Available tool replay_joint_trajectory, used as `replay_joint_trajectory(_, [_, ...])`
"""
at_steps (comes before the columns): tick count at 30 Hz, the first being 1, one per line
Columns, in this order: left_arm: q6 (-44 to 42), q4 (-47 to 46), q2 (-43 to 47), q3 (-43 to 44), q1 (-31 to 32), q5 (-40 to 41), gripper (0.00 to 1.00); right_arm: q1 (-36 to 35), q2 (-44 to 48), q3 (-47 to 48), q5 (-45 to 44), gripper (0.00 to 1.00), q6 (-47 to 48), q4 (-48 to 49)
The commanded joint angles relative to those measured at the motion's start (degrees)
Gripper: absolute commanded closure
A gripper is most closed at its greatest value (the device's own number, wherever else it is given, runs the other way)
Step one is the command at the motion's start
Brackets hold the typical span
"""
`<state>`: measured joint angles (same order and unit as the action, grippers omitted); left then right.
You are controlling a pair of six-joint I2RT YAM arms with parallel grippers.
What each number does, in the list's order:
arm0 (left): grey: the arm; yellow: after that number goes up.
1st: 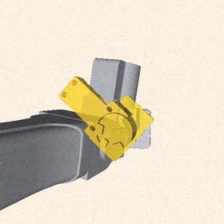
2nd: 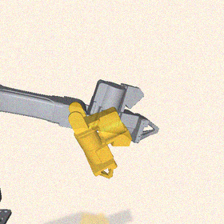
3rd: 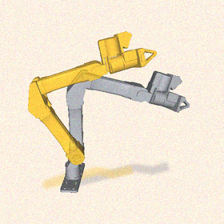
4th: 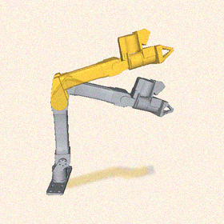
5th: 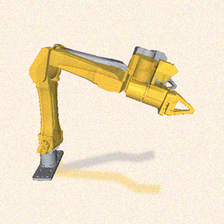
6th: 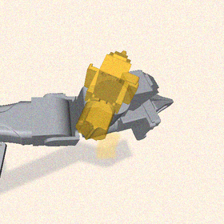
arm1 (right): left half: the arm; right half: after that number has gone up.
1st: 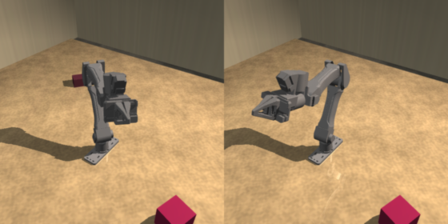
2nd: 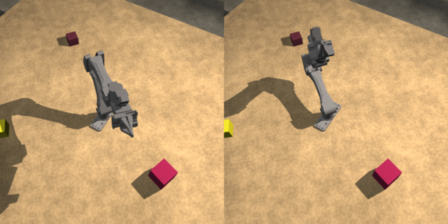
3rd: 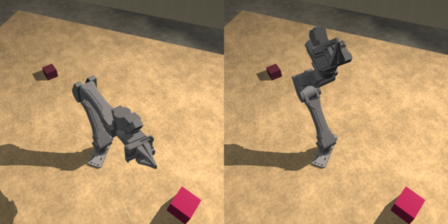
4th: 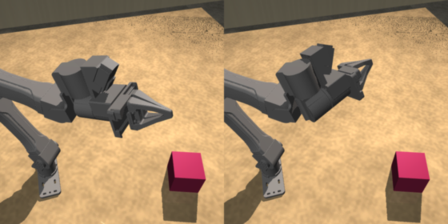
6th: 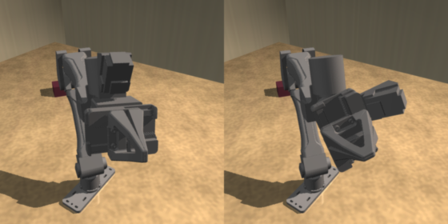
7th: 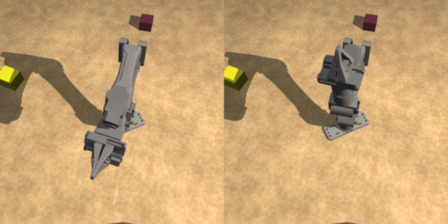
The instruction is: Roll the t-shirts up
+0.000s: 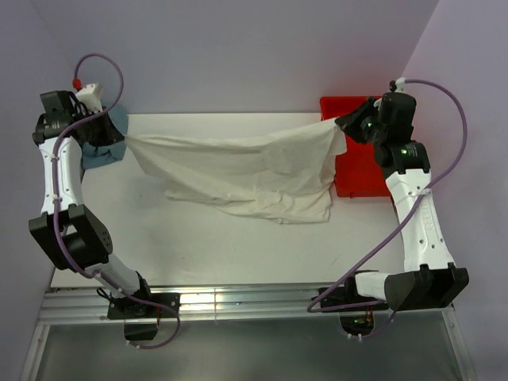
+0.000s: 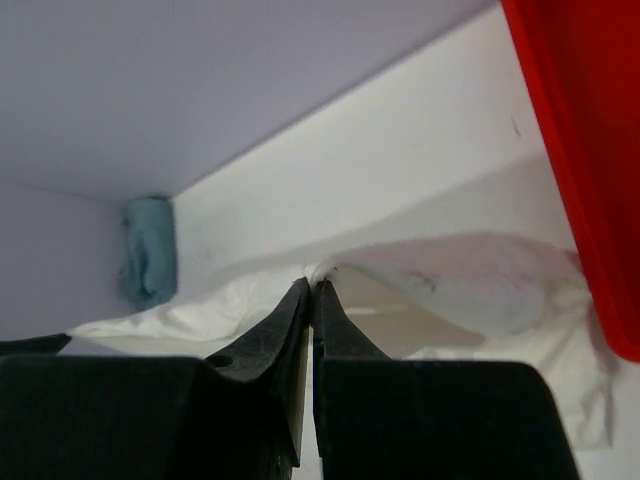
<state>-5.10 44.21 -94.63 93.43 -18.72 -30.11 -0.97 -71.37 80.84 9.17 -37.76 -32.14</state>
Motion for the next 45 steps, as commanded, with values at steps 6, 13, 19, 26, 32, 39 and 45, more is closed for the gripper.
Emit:
replay_joint_trajectory(6, [9.4,-8.59,-7.55,23.0,-0.35,0.49,1.0,-1.66,-12.16,24.6,8.13,1.0,2.95,11.04])
replay_joint_trajectory(13, [15.29,-16.83,-23.75,52.11,-0.18,5.58,1.0,-3.33,-31.17,54.92,6.39,1.0,3.83,15.78])
replay_joint_trajectory(19, [19.86,-33.55,-21.65,47.11,-0.53,6.74,1.0,-5.27,-32.34,52.51,1.03,1.0,8.05,31.93])
replay_joint_trajectory(26, [22.16,-38.4,-22.71,53.09,-2.37,4.97,1.0,-5.53,-31.37,52.67,-0.91,1.0,9.11,38.91])
replay_joint_trajectory(32, [16.98,-34.29,-17.7,43.08,-3.42,0.33,1.0,-5.62,-17.69,28.27,-2.31,1.0,7.35,45.14])
replay_joint_trajectory(39, [1.8,-21.46,-0.77,13.34,-8.7,-4.7,1.0,-5.53,3.41,-3.99,-5.21,1.0,1.3,38.06])
replay_joint_trajectory(45, [-19.57,-5.73,14.53,-13.82,-11.69,-2.42,1.0,-7.01,22.75,-36.91,-2.66,1.0,-8.37,31.01])
